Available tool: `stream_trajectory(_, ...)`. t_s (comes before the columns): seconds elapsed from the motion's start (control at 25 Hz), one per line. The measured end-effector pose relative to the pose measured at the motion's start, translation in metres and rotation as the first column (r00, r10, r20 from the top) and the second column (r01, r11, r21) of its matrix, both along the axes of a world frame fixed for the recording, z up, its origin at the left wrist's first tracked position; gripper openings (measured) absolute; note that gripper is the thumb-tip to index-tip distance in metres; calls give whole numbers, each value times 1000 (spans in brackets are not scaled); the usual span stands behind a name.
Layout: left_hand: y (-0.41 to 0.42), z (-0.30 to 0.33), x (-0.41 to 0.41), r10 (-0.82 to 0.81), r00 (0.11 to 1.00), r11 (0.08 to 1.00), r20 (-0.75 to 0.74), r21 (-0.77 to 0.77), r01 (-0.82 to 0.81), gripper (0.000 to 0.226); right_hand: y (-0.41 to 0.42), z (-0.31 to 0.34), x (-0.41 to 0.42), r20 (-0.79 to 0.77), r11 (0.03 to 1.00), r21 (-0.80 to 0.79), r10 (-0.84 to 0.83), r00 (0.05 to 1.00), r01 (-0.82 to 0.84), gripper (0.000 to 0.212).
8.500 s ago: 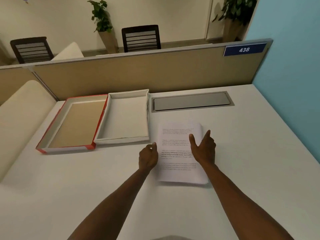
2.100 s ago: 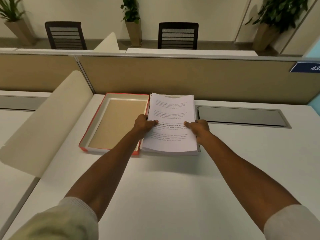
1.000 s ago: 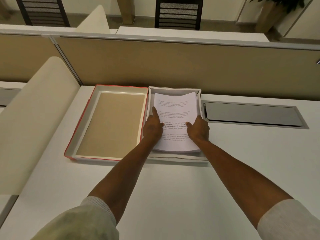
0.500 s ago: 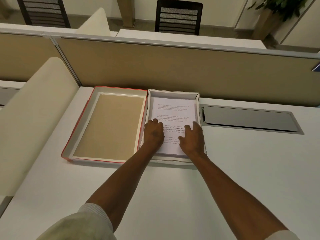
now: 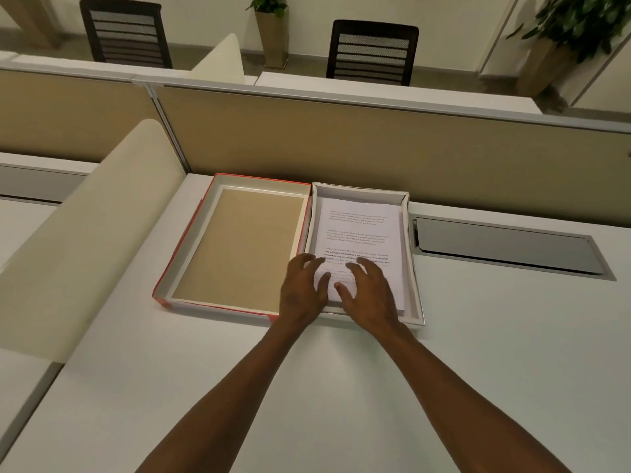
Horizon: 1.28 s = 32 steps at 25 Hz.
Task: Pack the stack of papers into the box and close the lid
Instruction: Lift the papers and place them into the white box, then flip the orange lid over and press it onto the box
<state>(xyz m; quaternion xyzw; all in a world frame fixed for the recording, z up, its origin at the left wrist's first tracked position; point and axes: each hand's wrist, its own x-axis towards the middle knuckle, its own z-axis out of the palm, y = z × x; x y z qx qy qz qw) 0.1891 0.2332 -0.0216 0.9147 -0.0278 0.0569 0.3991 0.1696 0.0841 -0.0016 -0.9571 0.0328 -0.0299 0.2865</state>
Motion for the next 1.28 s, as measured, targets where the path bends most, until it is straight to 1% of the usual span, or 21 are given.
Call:
stream_trajectory(0.08, 28, 1, -16, 103, 994, 994, 41, -51, -101, 42, 26, 2, -12, 20, 992, -12, 124, 992, -124, 56)
stream_trajectory(0.16, 60, 0, -25, 243, 969, 969, 53, -66, -239, 41, 51, 1, -25, 31, 958, -91, 276, 961, -272, 55)
stream_trajectory(0.2, 78, 0, -28, 313, 949, 949, 45, -62, -310, 43, 62, -1, -31, 36, 928, -153, 349, 936, -340, 55)
stream_trajectory(0.28, 116, -5, -32, 439, 897, 898, 50, -22, -439, 54, 80, -8, -44, -4, 847, -274, 472, 882, -455, 56)
stream_trajectory(0.36, 151, -12, -34, 564, 825, 825, 34, 24, -565, 71, 90, -15, -53, -86, 793, -331, 515, 853, -512, 59)
stream_trajectory(0.4, 164, -13, -36, 629, 777, 777, -18, 29, -629, 81, 92, -18, -56, -106, 783, -349, 514, 851, -516, 60)
stream_trajectory(0.48, 184, -10, -37, 720, 663, 679, -205, 14, -734, 97, 94, -21, -61, -117, 774, -386, 498, 860, -501, 62)
stream_trajectory(0.52, 192, -8, -36, 732, 614, 647, -296, 18, -762, 100, 95, -22, -62, -121, 774, -398, 488, 864, -493, 63)
stream_trajectory(0.56, 199, -7, -34, 723, 590, 640, -359, 26, -768, 100, 95, -21, -63, -132, 775, -397, 482, 866, -492, 64)
stream_trajectory(0.6, 204, -4, -32, 708, 586, 645, -394, 22, -764, 94, 95, -21, -63, -147, 775, -391, 480, 865, -496, 65)
stream_trajectory(0.68, 211, -2, -29, 693, 598, 643, -403, -29, -765, 75, 96, -18, -63, -175, 773, -383, 477, 861, -506, 65)
stream_trajectory(0.76, 214, 2, -28, 705, 582, 588, -405, -125, -799, 55, 97, -16, -64, -187, 773, -380, 474, 861, -508, 65)
stream_trajectory(0.8, 216, 5, -28, 700, 582, 563, -414, -181, -806, 49, 97, -15, -64, -195, 774, -377, 471, 860, -509, 65)
stream_trajectory(0.84, 217, 7, -28, 690, 587, 538, -423, -243, -807, 49, 97, -14, -64, -206, 774, -375, 467, 860, -510, 66)
stream_trajectory(0.92, 217, 13, -29, 664, 621, 498, -416, -372, -783, 63, 97, -11, -63, -229, 768, -380, 462, 857, -516, 68)
stream_trajectory(1.0, 214, 20, -31, 666, 640, 486, -384, -428, -762, 75, 95, -7, -63, -244, 769, -365, 464, 852, -524, 71)
stream_trajectory(1.08, 206, 32, -37, 662, 673, 496, -328, -481, -723, 74, 93, -1, -63, -235, 813, -283, 456, 858, -510, 73)
stream_trajectory(1.12, 201, 39, -42, 656, 691, 493, -302, -522, -696, 73, 92, 5, -62, -207, 852, -209, 441, 873, -480, 73)
stream_trajectory(1.2, 193, 53, -49, 641, 734, 502, -225, -600, -622, 71, 93, 21, -57, -107, 926, -35, 370, 923, -376, 70)
stream_trajectory(1.28, 184, 68, -55, 613, 782, 552, -112, -647, -526, 70, 95, 45, -45, -4, 959, 140, 249, 969, -246, 62)
